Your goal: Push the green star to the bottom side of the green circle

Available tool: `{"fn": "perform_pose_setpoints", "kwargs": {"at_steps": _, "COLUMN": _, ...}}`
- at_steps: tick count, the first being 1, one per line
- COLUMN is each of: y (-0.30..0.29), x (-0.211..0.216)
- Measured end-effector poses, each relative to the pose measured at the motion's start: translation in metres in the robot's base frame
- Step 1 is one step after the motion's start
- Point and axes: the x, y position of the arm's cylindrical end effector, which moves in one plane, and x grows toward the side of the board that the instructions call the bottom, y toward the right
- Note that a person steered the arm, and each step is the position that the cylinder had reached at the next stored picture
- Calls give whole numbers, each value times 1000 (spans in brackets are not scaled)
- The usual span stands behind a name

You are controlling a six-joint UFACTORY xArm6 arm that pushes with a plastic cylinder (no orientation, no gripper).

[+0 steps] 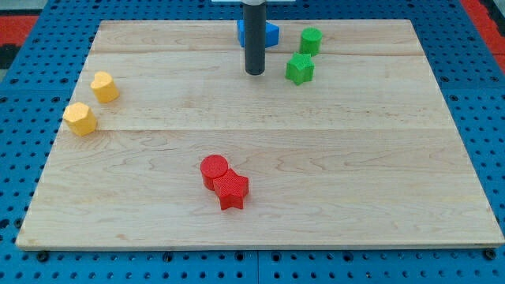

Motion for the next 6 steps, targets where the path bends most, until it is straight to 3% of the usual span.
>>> {"fn": "perform_pose_setpoints", "kwargs": {"at_steps": 1, "y": 23, "x": 6}}
{"fn": "perform_pose_setpoints", "kwargs": {"at_steps": 3, "y": 154, "x": 62}}
{"fn": "perform_pose_setpoints", "kwargs": {"at_steps": 4, "y": 198, "x": 41}}
{"fn": "perform_pose_setpoints", "kwargs": {"at_steps": 5, "y": 212, "x": -45}}
{"fn": "perform_pose_setpoints", "kwargs": {"at_steps": 6, "y": 168, "x": -93}}
